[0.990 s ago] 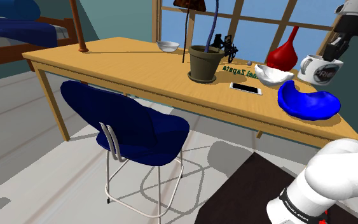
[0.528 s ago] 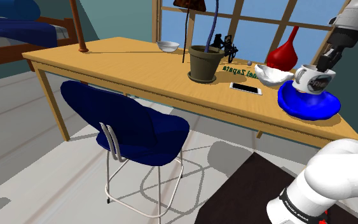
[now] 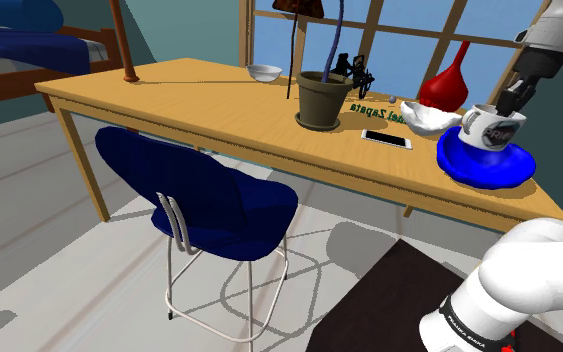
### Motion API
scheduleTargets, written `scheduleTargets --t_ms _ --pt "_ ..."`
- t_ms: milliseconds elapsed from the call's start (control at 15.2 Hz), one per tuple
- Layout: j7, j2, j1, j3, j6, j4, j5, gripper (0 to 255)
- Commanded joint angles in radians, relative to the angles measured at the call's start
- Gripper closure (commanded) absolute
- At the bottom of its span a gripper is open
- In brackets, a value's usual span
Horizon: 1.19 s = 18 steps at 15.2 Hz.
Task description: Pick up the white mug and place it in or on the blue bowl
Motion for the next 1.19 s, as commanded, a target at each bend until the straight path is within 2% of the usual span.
scheduleTargets --t_ms 0,330,594,1122 --pt "0.0 0.0 0.0 0.0 0.0 0.0 0.0 0" --pt "0.0 0.0 0.0 0.0 0.0 0.0 0.0 0" --pt "-0.017 0.073 0.019 0.01 -0.105 0.177 0.021 0" --pt "-0.017 0.073 0.019 0.01 -0.104 0.177 0.021 0"
